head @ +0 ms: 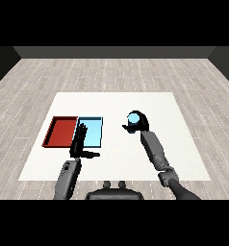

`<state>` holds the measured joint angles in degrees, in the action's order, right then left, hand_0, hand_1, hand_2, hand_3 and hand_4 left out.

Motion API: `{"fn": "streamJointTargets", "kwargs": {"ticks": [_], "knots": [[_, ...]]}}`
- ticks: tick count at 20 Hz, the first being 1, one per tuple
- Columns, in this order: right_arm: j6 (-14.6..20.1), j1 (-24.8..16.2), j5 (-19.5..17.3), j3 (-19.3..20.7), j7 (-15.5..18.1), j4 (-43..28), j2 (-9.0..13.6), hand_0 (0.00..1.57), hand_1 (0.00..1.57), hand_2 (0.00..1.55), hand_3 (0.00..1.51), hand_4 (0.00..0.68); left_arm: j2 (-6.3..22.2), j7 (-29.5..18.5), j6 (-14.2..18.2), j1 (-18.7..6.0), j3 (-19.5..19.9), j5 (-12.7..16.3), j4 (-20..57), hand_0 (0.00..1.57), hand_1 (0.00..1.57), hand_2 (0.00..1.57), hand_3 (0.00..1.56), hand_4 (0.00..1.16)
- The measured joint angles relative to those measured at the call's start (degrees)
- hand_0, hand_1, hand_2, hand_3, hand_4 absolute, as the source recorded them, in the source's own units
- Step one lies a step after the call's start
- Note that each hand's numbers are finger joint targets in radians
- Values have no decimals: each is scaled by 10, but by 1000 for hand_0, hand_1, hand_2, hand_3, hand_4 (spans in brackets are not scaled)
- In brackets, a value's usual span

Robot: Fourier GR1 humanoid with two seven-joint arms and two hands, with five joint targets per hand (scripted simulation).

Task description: Pick the blue can and put it in the blue box

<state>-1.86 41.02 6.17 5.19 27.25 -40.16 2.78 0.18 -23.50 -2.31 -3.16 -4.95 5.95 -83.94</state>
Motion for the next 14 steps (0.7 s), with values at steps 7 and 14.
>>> {"fn": "streamJointTargets", "kwargs": {"ticks": [7, 14], "knots": [[56, -88, 20, -96, -44, -158, -23, 1432, 1432, 1451, 1424, 661, 0, 25, 3, -18, -15, 7, 8, 0, 0, 0, 0, 0], [103, -133, 31, -162, -88, -264, -26, 1428, 1428, 1440, 1406, 664, -1, 32, 51, -74, -62, 15, 58, 0, 0, 0, 0, 0]]}}
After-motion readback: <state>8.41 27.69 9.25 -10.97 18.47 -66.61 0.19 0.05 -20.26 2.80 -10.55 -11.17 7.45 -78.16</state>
